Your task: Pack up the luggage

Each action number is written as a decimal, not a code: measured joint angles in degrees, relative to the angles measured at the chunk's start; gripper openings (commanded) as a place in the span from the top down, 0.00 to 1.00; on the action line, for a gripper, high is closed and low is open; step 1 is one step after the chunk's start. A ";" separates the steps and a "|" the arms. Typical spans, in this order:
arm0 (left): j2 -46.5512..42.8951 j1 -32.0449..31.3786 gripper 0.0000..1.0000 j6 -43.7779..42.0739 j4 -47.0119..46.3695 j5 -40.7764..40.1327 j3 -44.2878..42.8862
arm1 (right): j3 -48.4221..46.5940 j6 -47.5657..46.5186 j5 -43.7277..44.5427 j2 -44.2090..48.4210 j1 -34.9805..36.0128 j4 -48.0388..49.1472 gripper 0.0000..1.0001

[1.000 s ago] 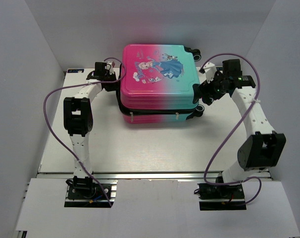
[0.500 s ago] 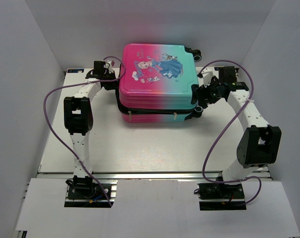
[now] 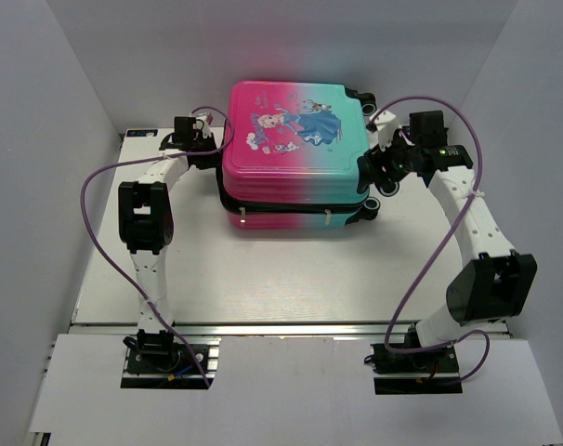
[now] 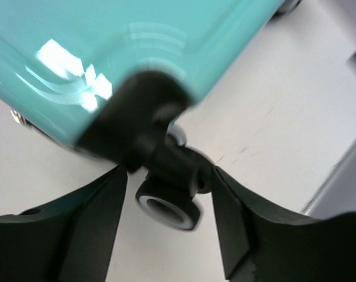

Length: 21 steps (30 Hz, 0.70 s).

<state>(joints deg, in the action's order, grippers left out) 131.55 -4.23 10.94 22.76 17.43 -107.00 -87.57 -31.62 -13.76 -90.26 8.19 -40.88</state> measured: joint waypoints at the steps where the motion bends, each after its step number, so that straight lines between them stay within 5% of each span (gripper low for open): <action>1: -0.31 0.07 1.00 0.28 -0.90 0.24 0.85 | 0.09 0.17 0.11 1.42 0.70 1.09 1.00; 9: -1.46 0.11 1.00 1.20 -4.48 0.66 3.82 | 0.15 2.14 0.35 11.28 4.74 17.40 1.00; 12: -1.51 0.11 1.00 1.14 -4.61 0.59 3.89 | 0.37 2.45 2.43 9.75 4.66 16.61 0.48; 16: -1.51 0.50 1.00 0.70 -4.57 0.42 3.85 | 3.50 1.99 5.88 8.81 4.07 12.33 0.16; 21: -1.11 0.63 1.00 -0.35 -3.39 0.55 2.73 | 11.91 -0.92 7.93 11.76 3.04 10.05 0.11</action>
<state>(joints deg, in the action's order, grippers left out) 130.43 -3.60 10.59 19.38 17.98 -104.27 -75.66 -32.53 -5.82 -78.50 11.22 -30.83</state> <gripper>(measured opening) 0.125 0.891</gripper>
